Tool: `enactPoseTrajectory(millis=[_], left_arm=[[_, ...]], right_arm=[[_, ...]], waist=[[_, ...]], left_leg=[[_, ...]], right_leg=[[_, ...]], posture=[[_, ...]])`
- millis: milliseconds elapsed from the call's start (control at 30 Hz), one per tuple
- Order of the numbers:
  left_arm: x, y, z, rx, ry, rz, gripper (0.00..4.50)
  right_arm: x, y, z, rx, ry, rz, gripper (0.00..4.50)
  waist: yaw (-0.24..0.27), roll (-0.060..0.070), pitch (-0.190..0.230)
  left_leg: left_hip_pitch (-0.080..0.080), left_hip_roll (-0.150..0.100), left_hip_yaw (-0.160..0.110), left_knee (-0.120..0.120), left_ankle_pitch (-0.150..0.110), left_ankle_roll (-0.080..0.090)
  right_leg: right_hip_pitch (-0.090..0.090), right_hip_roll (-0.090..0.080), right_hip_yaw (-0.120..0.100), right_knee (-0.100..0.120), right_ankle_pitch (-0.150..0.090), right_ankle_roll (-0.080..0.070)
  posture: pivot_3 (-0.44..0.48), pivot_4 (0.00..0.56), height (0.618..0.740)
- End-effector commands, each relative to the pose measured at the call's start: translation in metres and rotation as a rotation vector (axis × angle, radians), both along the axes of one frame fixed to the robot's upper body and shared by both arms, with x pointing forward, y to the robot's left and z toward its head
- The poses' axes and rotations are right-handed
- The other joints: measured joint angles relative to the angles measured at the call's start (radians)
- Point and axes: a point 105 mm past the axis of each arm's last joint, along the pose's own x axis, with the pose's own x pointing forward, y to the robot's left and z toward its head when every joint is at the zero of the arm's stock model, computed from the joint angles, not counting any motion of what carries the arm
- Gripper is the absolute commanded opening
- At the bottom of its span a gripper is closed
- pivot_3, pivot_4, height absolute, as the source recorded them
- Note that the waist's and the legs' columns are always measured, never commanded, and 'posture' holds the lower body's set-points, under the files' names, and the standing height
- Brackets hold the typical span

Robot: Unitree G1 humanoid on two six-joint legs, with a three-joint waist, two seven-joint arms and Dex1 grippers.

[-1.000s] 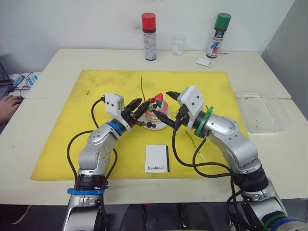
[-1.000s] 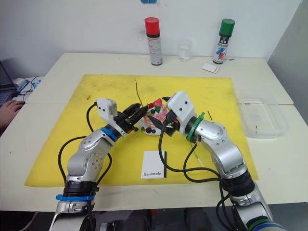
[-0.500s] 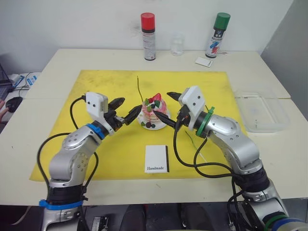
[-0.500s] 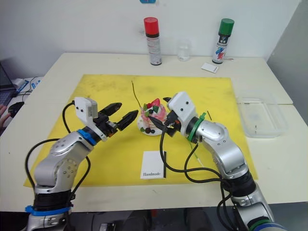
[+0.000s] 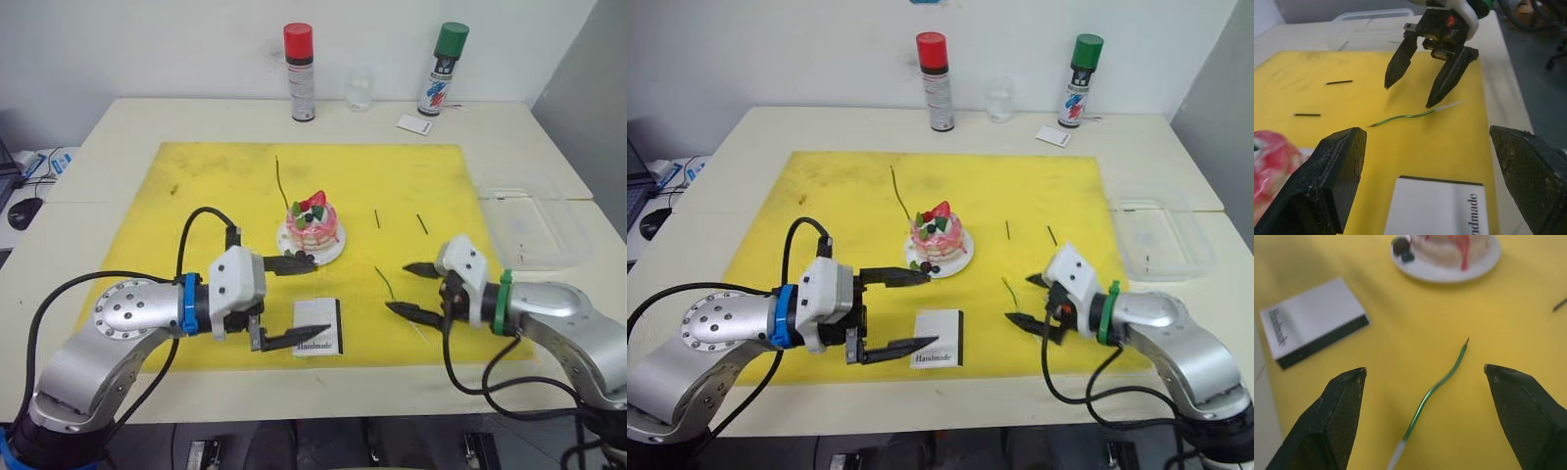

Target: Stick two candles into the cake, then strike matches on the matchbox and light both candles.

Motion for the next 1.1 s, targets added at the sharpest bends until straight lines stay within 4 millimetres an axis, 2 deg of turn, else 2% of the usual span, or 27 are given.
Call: enactPoseTrajectory(millis=[33,133,267,367,500,700,800,933,967,1100], left_arm=[[-0.003,-0.002,0.002,0.004,-0.019,-0.031,4.48],[-0.002,0.0,-0.001,0.005,-0.009,-0.024,4.48],[-0.002,0.0,0.0,-0.022,0.008,0.005,4.48],[-0.003,-0.002,0.0,-0.025,0.008,0.007,4.5],[-0.002,-0.003,0.001,-0.036,0.006,0.017,4.5],[0.0,-0.006,0.001,-0.036,-0.018,0.013,4.5],[0.001,-0.008,0.003,-0.043,-0.022,0.012,4.5],[0.0,-0.008,0.002,-0.03,-0.033,0.003,4.5],[0.0,-0.008,0.002,-0.029,-0.036,0.002,4.5],[0.0,-0.011,0.001,-0.041,-0.04,0.0,4.5]], right_arm=[[-0.015,0.0,-0.004,-0.058,0.014,0.051,4.06],[-0.019,0.002,-0.014,-0.077,0.04,0.042,4.06],[-0.019,-0.005,-0.025,-0.116,0.061,-0.008,4.06],[-0.02,-0.009,-0.032,-0.127,0.08,-0.038,3.48],[-0.019,-0.008,-0.032,-0.118,0.092,-0.064,2.17],[-0.022,-0.008,-0.032,-0.116,0.107,-0.078,2.17],[-0.026,-0.01,-0.033,-0.105,0.145,-0.088,1.57],[-0.028,-0.011,-0.032,-0.077,0.188,-0.108,0.23],[-0.027,-0.011,-0.029,-0.058,0.199,-0.126,0.06],[-0.02,-0.014,-0.018,0.028,0.235,-0.193,0.06]], waist=[[0.001,0.0,0.0],[-0.001,0.0,0.0],[-0.001,0.0,0.0],[0.001,-0.001,0.0],[0.002,-0.001,0.0],[0.003,-0.001,0.0],[0.006,-0.001,0.0],[0.006,-0.001,0.0],[0.007,-0.001,0.0],[0.009,-0.001,0.0]], left_leg=[[0.0,0.0,0.0,0.0,0.0,0.0],[0.0,0.0,0.0,0.001,0.0,0.0],[0.0,0.0,0.0,0.001,0.0,0.0],[0.0,0.0,0.0,0.001,0.0,0.0],[0.0,0.0,0.0,0.001,0.0,0.0],[0.001,0.0,0.0,0.001,0.0,0.0],[0.0,0.0,-0.001,0.001,0.0,0.0],[0.001,0.0,-0.001,0.001,0.0,0.0],[0.001,0.0,-0.001,0.001,0.0,0.0],[0.001,0.0,-0.001,0.001,0.0,0.0]], right_leg=[[0.0,0.0,0.0,0.0,0.0,0.0],[0.0,0.0,0.0,0.0,0.0,0.001],[0.0,0.0,0.0,0.0,0.0,0.001],[0.001,0.0,0.0,0.0,0.0,0.001],[0.001,0.0,0.0,0.0,0.0,0.001],[0.001,0.0,0.0,0.0,0.0,0.001],[0.001,0.0,0.0,0.0,0.0,0.001],[0.002,0.0,0.0,0.0,0.0,0.001],[0.002,0.0,0.0,0.0,0.0,0.001],[0.002,0.0,0.0,0.001,0.0,0.001]], posture=[[0.0,0.15,0.74],[0.0,0.15,0.74],[0.0,0.15,0.74],[0.0,0.15,0.74],[0.0,0.15,0.74],[0.0,0.15,0.74],[0.0,0.15,0.74],[0.0,0.15,0.74],[0.0,0.15,0.74],[0.0,0.15,0.74]])
